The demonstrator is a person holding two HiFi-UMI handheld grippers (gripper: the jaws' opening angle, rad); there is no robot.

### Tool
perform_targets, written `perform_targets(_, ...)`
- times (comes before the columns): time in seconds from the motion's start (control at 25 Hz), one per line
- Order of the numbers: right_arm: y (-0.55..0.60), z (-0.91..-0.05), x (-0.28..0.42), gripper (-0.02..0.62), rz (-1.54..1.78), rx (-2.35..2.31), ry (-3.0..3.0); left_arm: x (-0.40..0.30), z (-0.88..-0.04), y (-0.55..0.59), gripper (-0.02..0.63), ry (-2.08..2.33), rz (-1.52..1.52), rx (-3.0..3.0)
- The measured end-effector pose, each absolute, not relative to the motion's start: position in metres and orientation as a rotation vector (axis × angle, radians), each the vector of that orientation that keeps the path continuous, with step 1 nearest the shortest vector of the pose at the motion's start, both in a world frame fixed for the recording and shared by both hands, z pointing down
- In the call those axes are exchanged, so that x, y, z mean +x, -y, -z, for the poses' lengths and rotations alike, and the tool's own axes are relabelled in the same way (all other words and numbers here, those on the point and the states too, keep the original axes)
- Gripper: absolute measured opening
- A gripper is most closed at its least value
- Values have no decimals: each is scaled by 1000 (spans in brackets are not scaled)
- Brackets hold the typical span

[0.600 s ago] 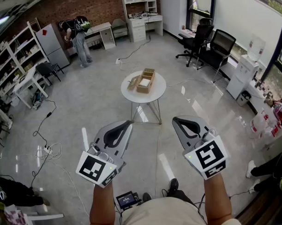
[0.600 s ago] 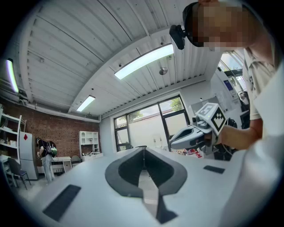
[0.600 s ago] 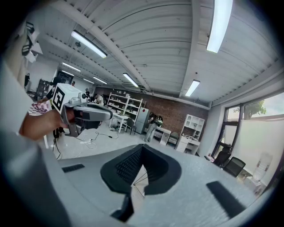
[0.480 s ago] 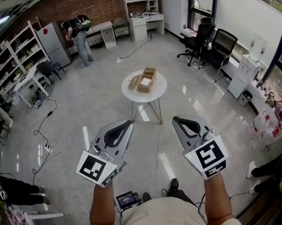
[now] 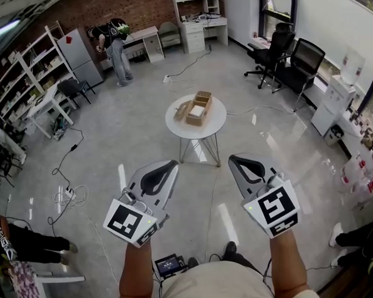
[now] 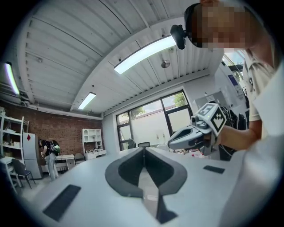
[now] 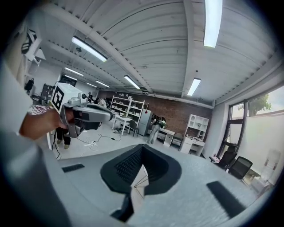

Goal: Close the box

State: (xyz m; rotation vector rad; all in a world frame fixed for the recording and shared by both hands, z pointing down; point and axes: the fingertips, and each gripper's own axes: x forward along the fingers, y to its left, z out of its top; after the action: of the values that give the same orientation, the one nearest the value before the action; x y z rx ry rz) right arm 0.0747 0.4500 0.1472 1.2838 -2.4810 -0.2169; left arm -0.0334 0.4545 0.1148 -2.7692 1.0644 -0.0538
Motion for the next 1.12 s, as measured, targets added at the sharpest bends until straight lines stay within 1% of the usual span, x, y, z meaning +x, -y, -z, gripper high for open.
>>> perform_targets(0.52,-388,-155,138,-6,178,1151,2607,42,-122,-403,12,-1178,113,-2729)
perform_targets(0.8,-342,-165,142,-6,165,1158,2606,40,-135,-354,12,-1203,117,-2742)
perform_targets(1.12,-259,-170,133,-6,154,1240,2534,31,-143,-259,12,-1101,71,-2797)
